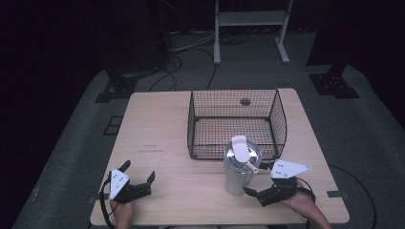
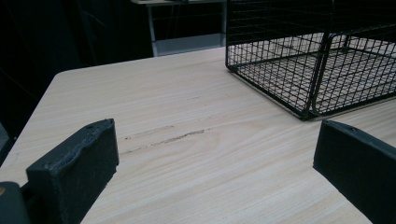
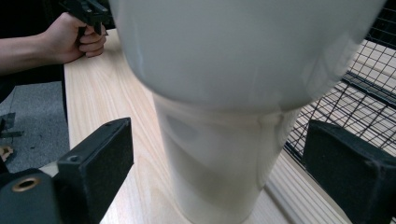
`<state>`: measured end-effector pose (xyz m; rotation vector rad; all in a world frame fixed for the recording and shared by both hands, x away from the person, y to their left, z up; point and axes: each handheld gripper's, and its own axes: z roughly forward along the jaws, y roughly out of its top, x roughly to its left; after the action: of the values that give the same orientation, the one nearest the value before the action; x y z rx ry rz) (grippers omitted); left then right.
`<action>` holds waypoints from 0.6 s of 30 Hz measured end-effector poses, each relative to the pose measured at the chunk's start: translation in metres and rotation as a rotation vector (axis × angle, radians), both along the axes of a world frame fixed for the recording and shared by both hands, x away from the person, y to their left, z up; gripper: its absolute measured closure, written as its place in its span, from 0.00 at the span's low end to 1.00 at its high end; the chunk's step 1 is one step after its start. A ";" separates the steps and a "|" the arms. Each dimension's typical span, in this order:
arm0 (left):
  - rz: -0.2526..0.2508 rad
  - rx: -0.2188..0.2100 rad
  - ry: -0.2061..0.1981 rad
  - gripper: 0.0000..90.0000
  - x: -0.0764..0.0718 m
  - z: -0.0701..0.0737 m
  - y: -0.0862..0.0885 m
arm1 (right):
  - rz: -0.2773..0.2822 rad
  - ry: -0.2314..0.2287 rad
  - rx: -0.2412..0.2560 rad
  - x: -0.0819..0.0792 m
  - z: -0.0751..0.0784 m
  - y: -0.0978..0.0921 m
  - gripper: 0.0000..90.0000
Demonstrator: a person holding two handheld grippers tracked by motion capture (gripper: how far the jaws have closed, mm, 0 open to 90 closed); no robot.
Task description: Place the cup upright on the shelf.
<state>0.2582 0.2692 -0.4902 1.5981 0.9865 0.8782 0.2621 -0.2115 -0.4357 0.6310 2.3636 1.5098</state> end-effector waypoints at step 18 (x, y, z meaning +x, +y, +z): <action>-0.001 -0.001 -0.002 0.00 0.000 0.000 0.000 | -0.013 -0.016 0.062 0.014 -0.011 0.019 0.09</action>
<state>0.2578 0.2695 -0.4901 1.5967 0.9840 0.8783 0.2760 -0.1925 -0.4465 0.6441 2.3045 1.5818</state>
